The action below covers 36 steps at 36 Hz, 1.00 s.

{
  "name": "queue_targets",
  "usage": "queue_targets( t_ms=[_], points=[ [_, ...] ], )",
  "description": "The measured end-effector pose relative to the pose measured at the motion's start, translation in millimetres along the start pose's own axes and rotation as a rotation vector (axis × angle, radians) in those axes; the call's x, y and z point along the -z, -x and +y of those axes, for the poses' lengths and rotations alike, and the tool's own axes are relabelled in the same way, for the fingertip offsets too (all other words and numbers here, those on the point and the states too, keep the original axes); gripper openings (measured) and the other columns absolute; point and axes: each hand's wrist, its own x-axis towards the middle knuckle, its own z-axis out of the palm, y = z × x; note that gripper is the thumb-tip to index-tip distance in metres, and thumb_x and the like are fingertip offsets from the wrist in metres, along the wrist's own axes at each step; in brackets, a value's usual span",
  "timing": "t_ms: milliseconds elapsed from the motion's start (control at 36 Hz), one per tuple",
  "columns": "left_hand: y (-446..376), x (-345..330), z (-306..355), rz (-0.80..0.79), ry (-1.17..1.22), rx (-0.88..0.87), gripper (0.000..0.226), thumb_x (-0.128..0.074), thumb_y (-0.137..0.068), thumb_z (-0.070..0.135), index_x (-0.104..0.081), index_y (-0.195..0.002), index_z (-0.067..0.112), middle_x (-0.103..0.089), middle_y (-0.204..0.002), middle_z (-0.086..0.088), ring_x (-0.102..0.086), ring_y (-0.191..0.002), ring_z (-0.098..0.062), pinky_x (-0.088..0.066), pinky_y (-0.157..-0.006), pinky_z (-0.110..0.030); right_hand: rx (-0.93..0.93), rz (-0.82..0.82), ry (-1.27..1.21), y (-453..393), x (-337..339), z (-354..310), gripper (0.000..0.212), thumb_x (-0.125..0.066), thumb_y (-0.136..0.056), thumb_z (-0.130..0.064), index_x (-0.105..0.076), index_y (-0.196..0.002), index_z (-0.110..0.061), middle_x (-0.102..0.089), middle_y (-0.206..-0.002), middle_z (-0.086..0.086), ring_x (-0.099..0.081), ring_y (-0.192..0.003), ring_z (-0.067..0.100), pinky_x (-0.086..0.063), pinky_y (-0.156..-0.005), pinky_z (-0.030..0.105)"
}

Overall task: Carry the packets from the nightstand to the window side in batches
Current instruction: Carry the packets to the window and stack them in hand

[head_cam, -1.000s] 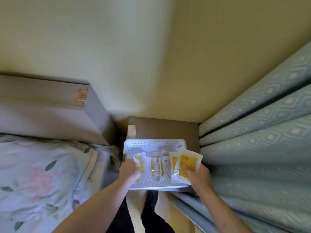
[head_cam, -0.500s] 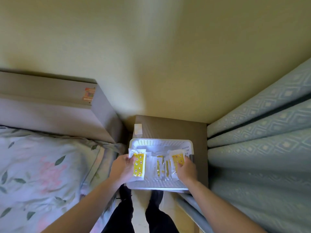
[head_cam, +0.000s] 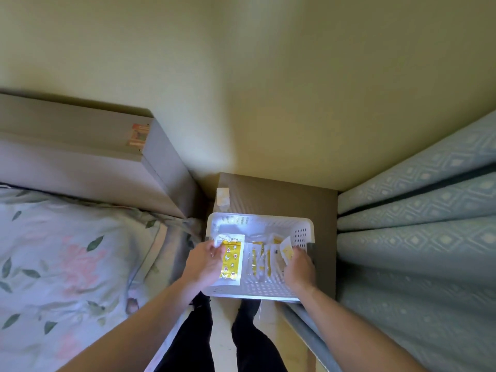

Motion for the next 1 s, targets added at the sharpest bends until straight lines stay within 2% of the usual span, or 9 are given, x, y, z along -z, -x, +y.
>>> queue_targets(
  t_ms=[167,361,444,583,694,806,861,944,1000],
  points=[
    [0,6,15,0.026,0.005,-0.033,0.043,-0.054,-0.102,0.033,-0.038,-0.066,0.014,-0.040,-0.059,0.002,-0.042,-0.052,-0.016,-0.032,-0.051,-0.027,-0.061,0.080,-0.145,1,1,2,0.029,-0.057,-0.096,-0.012,-0.060,-0.123,-0.006,-0.066,-0.120,0.013,-0.064,-0.111,0.034,-0.054,-0.090,0.040],
    [-5,6,13,0.075,0.050,-0.020,0.040,-0.055,-0.101,0.037,-0.045,-0.072,0.010,-0.045,-0.061,0.001,-0.045,-0.052,-0.016,-0.033,-0.049,-0.027,-0.084,0.194,-0.363,3,-10,0,0.033,-0.044,-0.102,-0.007,-0.054,-0.133,-0.006,-0.063,-0.128,0.014,-0.060,-0.120,0.034,-0.051,-0.100,0.048],
    [-6,4,11,0.077,0.053,-0.006,0.039,-0.054,-0.101,0.038,-0.048,-0.077,0.008,-0.048,-0.064,0.000,-0.047,-0.054,-0.016,-0.034,-0.050,-0.026,-0.099,0.178,-0.346,4,-10,0,0.032,-0.043,-0.101,-0.004,-0.055,-0.131,-0.009,-0.064,-0.125,0.012,-0.062,-0.116,0.034,-0.053,-0.094,0.041],
    [-5,1,8,0.062,0.045,0.002,0.036,-0.052,-0.101,0.040,-0.057,-0.086,0.008,-0.059,-0.074,-0.003,-0.058,-0.064,-0.019,-0.040,-0.055,-0.029,-0.151,0.137,-0.255,9,-12,10,0.039,-0.047,-0.091,0.002,-0.057,-0.125,-0.013,-0.067,-0.120,0.011,-0.065,-0.107,0.036,-0.055,-0.086,0.041],
    [-5,-2,7,0.028,0.020,-0.010,0.032,-0.050,-0.102,0.038,-0.062,-0.097,0.009,-0.070,-0.089,-0.009,-0.065,-0.073,-0.025,-0.048,-0.063,-0.032,-0.083,0.155,-0.253,19,-10,11,0.037,-0.045,-0.098,-0.002,-0.056,-0.133,-0.010,-0.057,-0.129,0.010,-0.060,-0.113,0.031,-0.051,-0.092,0.039],
    [-3,-6,19,0.054,-0.011,-0.068,0.026,-0.051,-0.102,0.025,-0.049,-0.077,0.028,-0.064,-0.094,-0.007,-0.061,-0.086,-0.031,-0.047,-0.076,-0.033,-0.062,0.174,-0.284,27,-7,17,0.033,-0.045,-0.102,-0.006,-0.056,-0.133,-0.005,-0.054,-0.126,0.010,-0.059,-0.114,0.029,-0.049,-0.092,0.035],
    [-6,-7,26,0.070,-0.012,-0.088,0.024,-0.053,-0.101,0.023,-0.045,-0.079,0.030,-0.066,-0.097,-0.007,-0.064,-0.095,-0.033,-0.047,-0.077,-0.033,-0.059,0.188,-0.289,29,-5,20,0.031,-0.047,-0.101,-0.006,-0.058,-0.130,-0.006,-0.058,-0.120,0.009,-0.060,-0.111,0.028,-0.047,-0.086,0.032],
    [-17,-12,29,0.062,-0.066,-0.088,0.021,-0.054,-0.099,0.022,-0.045,-0.080,0.019,-0.061,-0.083,0.004,-0.062,-0.077,-0.024,-0.054,-0.065,-0.036,-0.063,0.204,-0.315,33,-3,25,0.030,-0.051,-0.100,-0.006,-0.061,-0.128,-0.010,-0.064,-0.115,0.007,-0.062,-0.106,0.027,-0.043,-0.081,0.029],
    [-26,-18,27,0.069,-0.119,-0.071,0.016,-0.054,-0.099,0.023,-0.046,-0.087,0.016,-0.062,-0.085,0.001,-0.065,-0.078,-0.022,-0.059,-0.066,-0.040,-0.067,0.207,-0.332,35,-1,28,0.027,-0.053,-0.099,-0.006,-0.062,-0.125,-0.010,-0.065,-0.108,0.003,-0.061,-0.099,0.024,-0.042,-0.079,0.028]
  ],
)
